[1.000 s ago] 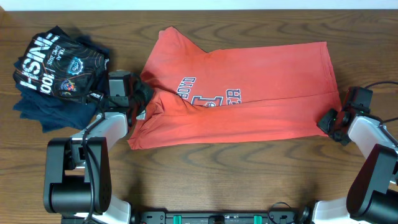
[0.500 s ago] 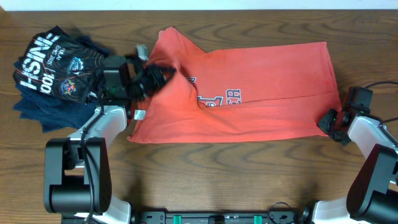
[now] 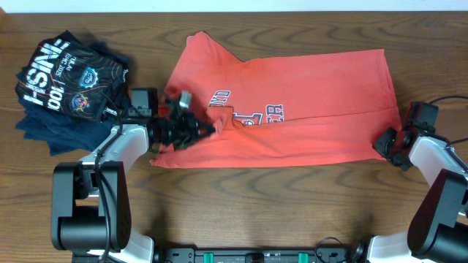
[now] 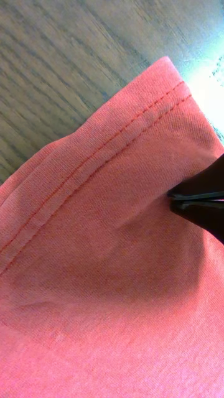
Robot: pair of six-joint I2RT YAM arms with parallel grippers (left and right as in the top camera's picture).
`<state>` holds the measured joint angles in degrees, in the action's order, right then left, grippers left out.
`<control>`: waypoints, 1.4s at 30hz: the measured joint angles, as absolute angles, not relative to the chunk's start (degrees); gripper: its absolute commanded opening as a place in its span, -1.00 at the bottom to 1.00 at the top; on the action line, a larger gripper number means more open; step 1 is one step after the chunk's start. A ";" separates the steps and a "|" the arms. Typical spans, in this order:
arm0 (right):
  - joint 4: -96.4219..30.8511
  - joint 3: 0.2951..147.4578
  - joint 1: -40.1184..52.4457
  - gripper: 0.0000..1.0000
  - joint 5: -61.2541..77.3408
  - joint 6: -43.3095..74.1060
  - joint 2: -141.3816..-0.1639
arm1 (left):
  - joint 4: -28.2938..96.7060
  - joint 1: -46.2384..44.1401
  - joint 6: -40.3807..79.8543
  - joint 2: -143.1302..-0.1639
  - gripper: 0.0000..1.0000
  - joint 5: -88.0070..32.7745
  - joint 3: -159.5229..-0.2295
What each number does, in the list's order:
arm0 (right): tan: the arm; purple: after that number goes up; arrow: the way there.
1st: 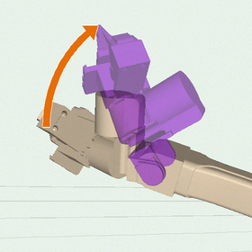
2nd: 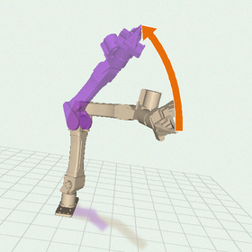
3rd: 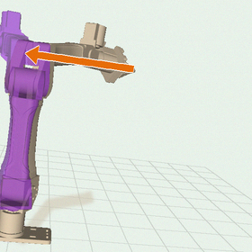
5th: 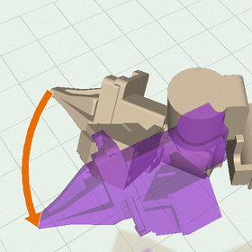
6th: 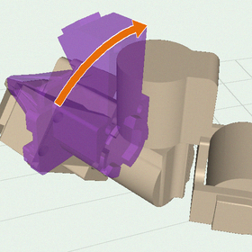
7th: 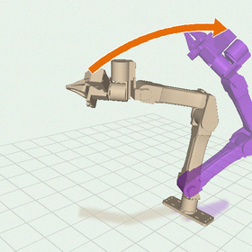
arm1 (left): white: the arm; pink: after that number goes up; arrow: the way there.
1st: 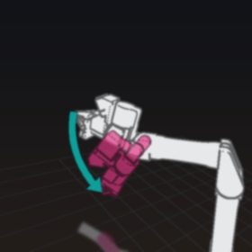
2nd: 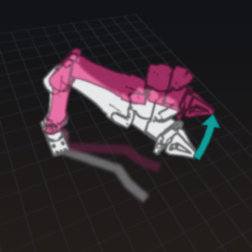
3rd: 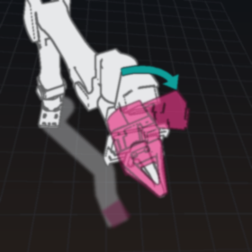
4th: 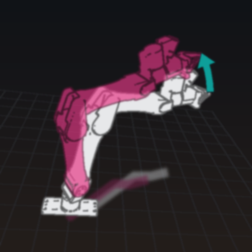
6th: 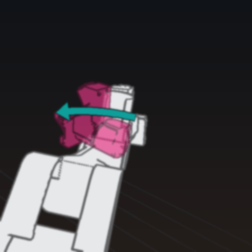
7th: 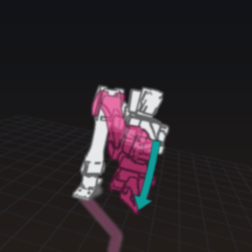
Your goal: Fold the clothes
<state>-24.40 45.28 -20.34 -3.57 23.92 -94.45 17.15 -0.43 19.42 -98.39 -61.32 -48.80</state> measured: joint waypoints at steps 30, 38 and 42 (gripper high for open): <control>-24.43 45.25 -20.34 -0.95 -3.46 23.94 -94.45 | 4.62 -2.39 24.32 -99.70 -0.08 -31.90 -55.11; -24.45 45.25 -20.34 -0.95 -3.46 23.94 -94.45 | 4.05 -5.26 26.46 -105.65 -0.08 -29.91 -55.11; -24.45 45.25 -20.34 -0.95 -3.44 23.94 -94.45 | 3.95 -6.11 27.46 -106.80 -0.08 -29.76 -55.11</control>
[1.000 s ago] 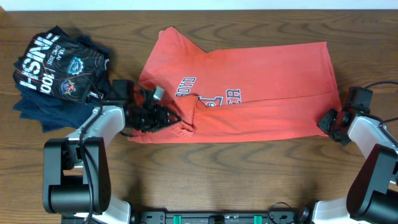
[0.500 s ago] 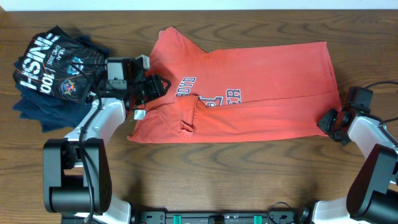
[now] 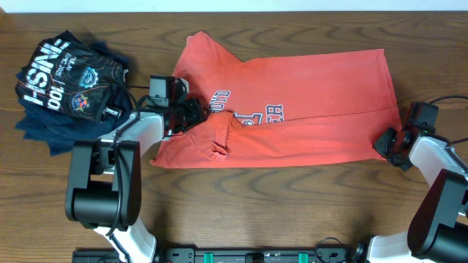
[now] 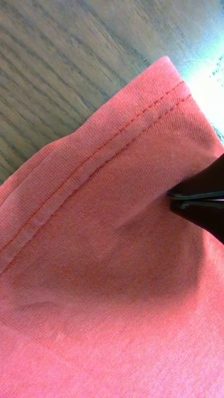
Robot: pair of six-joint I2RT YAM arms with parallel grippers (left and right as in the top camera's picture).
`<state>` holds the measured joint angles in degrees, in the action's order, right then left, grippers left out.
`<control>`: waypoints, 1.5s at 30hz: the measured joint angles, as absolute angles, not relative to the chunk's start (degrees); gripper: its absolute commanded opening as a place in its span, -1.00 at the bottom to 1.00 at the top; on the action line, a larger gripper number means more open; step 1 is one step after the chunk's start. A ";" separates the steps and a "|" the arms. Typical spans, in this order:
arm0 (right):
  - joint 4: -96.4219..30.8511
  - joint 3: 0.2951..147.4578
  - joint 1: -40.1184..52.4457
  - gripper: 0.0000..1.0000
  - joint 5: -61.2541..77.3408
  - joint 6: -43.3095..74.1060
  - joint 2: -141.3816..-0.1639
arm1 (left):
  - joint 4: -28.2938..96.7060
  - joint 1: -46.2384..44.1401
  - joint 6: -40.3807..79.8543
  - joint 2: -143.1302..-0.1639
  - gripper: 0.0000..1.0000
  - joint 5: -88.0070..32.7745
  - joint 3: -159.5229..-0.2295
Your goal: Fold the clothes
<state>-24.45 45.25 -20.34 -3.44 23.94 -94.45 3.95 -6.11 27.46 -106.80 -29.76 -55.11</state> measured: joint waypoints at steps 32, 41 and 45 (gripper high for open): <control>-24.45 45.25 -20.34 -0.95 -3.44 23.94 -94.45 | -5.30 -7.77 28.62 -106.85 -0.88 -42.06 -54.98; -24.47 45.25 -20.34 -0.95 -3.42 23.94 -94.45 | -0.69 -13.85 26.70 -106.85 -0.89 -64.79 -55.11; -24.47 45.28 -20.36 -0.96 -3.42 23.94 -94.45 | 7.40 -17.17 23.07 -106.85 -0.88 -65.41 -55.09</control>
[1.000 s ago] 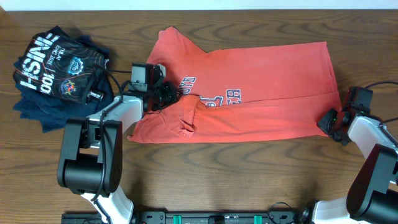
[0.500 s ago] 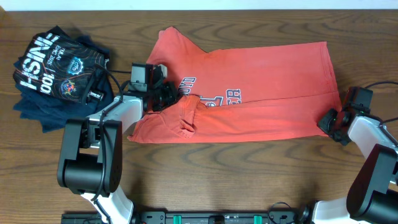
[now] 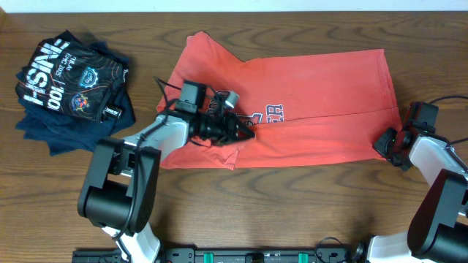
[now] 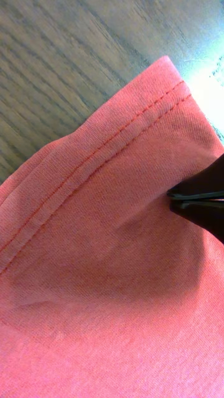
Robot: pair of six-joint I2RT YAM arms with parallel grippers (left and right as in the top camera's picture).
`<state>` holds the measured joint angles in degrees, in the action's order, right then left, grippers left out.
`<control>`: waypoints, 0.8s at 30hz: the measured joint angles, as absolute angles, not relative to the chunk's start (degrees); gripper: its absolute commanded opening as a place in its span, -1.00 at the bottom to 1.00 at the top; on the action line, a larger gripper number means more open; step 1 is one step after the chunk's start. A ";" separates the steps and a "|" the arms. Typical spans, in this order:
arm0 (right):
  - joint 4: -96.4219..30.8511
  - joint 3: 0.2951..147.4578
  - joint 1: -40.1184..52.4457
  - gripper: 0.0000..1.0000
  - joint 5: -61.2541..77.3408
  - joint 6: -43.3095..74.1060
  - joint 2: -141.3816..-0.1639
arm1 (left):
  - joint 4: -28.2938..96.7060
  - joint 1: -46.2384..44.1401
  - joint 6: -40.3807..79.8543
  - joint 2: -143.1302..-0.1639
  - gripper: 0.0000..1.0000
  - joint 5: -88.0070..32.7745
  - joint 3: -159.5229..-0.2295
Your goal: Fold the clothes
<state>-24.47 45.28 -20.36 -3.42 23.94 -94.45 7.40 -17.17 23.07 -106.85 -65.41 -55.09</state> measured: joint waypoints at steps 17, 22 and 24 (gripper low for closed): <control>-24.49 45.28 -20.34 -0.95 -3.42 23.94 -94.45 | 4.95 -11.81 18.02 -102.50 -0.37 -63.37 -55.00; -24.47 45.28 -20.34 -0.95 -3.44 23.94 -94.43 | 20.95 -10.55 14.72 -93.01 -0.59 -59.00 -55.24; -24.47 45.28 -20.34 -0.95 -3.44 23.94 -94.45 | 28.88 -11.64 12.62 -89.60 -0.74 -53.78 -55.27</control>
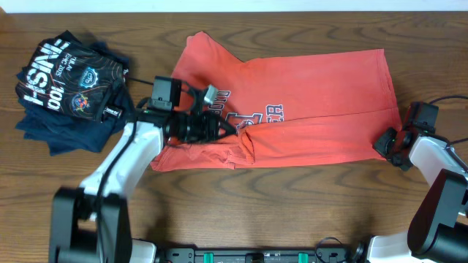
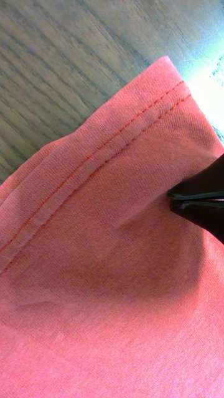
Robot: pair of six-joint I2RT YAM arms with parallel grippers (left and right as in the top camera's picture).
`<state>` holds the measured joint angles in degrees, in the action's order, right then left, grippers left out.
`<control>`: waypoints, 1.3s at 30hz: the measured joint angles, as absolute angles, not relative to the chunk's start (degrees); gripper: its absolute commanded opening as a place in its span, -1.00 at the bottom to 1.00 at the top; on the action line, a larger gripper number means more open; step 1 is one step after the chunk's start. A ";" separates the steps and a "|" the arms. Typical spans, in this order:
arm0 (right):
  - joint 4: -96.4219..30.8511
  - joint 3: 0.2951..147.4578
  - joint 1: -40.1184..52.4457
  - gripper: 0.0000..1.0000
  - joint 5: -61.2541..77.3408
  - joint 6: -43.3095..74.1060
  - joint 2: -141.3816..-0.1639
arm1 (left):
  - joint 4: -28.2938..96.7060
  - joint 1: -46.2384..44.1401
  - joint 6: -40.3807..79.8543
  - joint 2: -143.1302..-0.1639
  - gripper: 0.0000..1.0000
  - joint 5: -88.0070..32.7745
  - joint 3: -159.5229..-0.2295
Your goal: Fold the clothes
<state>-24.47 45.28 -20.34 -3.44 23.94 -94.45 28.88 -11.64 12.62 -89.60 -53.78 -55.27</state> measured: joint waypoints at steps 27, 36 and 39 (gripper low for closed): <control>-24.56 45.28 -20.36 -0.96 -3.44 23.94 -94.43 | 11.07 -14.52 12.56 -98.61 -0.77 -6.81 -50.06; -24.69 45.30 -20.36 -0.95 -3.46 23.94 -94.43 | 11.44 -9.93 15.44 -97.58 -0.76 -6.44 -50.06; -24.71 45.30 -20.34 -0.87 -3.55 23.94 -94.43 | 14.46 -9.85 15.68 -95.11 -0.77 -6.68 -50.11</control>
<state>-24.71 45.30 -20.34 -3.55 23.94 -94.43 14.46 -9.85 15.68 -95.11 -6.68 -50.11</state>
